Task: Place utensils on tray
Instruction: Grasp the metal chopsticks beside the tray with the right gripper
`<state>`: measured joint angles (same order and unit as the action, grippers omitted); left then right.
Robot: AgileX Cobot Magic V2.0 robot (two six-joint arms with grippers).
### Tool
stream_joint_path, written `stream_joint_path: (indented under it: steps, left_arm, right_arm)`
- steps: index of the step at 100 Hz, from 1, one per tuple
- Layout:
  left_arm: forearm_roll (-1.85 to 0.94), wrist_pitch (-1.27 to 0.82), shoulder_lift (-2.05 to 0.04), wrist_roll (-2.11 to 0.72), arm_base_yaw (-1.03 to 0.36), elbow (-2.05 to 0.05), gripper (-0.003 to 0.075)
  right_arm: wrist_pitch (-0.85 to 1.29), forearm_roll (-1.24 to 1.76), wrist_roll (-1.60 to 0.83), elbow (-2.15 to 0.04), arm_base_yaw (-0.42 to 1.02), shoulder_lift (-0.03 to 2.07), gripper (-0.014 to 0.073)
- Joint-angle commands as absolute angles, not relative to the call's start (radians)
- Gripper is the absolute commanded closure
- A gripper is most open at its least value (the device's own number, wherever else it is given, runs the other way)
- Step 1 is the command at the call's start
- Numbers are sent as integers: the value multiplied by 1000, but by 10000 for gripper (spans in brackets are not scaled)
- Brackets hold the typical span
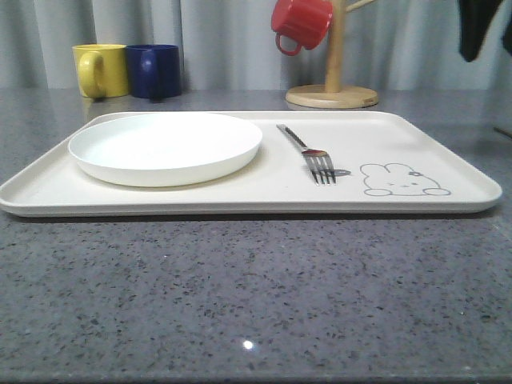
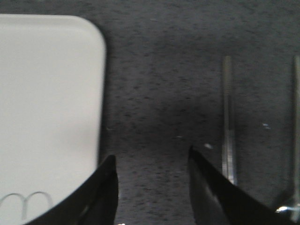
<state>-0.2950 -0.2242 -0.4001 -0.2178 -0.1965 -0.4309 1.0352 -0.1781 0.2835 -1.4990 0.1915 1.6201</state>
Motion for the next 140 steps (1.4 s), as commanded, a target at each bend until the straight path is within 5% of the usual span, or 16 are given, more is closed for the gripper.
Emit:
stream_joint_path:
  steps: [1, 31, 97, 109, 126, 140]
  left_arm:
    - [-299, -146, -404, -219, -198, -456, 739]
    - [-299, -146, -404, -219, -198, -456, 739]
    - [-299, -146, -404, -219, -198, -456, 739]
    - [-299, -146, -404, -219, -198, -456, 739]
    - [-299, -146, -404, -219, -198, -456, 739]
    - [-299, -146, -404, -219, -198, -456, 739]
  right_arm:
    - [1021, -170, 203, -1513, 114, 1572, 231]
    - [1015, 7, -22, -1466, -72, 1616, 231]
    - [1025, 7, -55, -1466, -76, 1779, 239]
    - [1030, 7, -55, -1466, -76, 1780, 345]
    - [1040, 9, -54, -1468, -76, 1780, 629]
    - [1060, 33, -48, -1486, -76, 1778, 658]
